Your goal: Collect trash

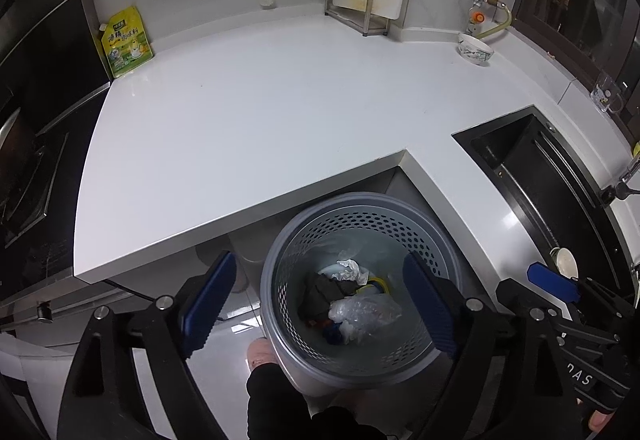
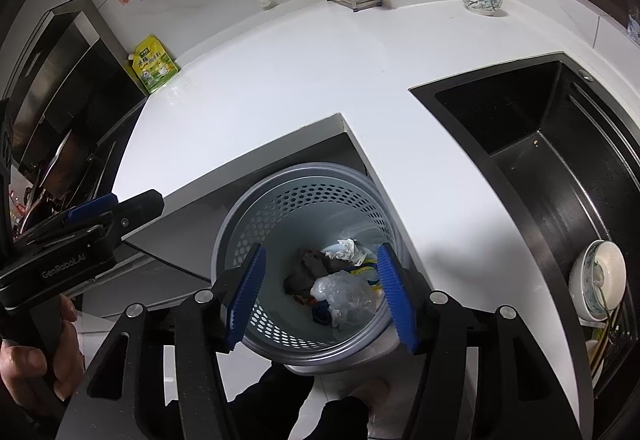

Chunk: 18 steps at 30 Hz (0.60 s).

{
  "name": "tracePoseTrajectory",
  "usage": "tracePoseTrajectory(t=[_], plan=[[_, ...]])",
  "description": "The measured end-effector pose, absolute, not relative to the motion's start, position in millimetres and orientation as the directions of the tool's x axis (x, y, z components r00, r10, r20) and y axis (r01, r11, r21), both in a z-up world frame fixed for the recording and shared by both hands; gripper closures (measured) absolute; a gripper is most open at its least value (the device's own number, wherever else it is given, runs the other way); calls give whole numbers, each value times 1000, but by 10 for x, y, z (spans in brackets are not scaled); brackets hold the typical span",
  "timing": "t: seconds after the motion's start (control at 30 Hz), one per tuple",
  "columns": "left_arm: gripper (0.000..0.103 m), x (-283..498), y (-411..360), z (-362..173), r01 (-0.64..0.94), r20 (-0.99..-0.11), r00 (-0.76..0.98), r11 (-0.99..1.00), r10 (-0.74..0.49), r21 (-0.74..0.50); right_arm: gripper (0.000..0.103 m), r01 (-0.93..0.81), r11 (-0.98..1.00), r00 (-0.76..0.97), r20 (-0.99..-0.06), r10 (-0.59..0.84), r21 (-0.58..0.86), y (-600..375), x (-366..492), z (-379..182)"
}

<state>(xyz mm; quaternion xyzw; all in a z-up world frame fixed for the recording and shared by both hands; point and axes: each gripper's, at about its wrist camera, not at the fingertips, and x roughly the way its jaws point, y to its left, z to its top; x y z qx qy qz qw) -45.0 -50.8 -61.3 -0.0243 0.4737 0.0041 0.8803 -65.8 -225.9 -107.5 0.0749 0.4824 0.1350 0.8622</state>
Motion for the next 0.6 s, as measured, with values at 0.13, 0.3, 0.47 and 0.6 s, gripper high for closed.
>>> tracePoseTrajectory(t=[0.13, 0.3, 0.47, 0.6], plan=[[10, -450, -524, -566, -33, -830, 557, 999, -3, -26, 45, -153, 953, 497, -813, 303, 262, -2293, -658, -1059], [9, -447, -524, -538, -32, -831, 556, 999, 1, -20, 44, -145, 954, 500, -813, 298, 261, -2309, -664, -1051], [7, -449, -507, -531, -45, -832, 555, 999, 22, -4, 44, -135, 957, 501, -815, 291, 258, -2318, -663, -1048], [7, -441, -502, -545, -50, -836, 548, 999, 31, 5, 44, -136, 960, 506, -816, 281, 246, -2309, -665, -1038]])
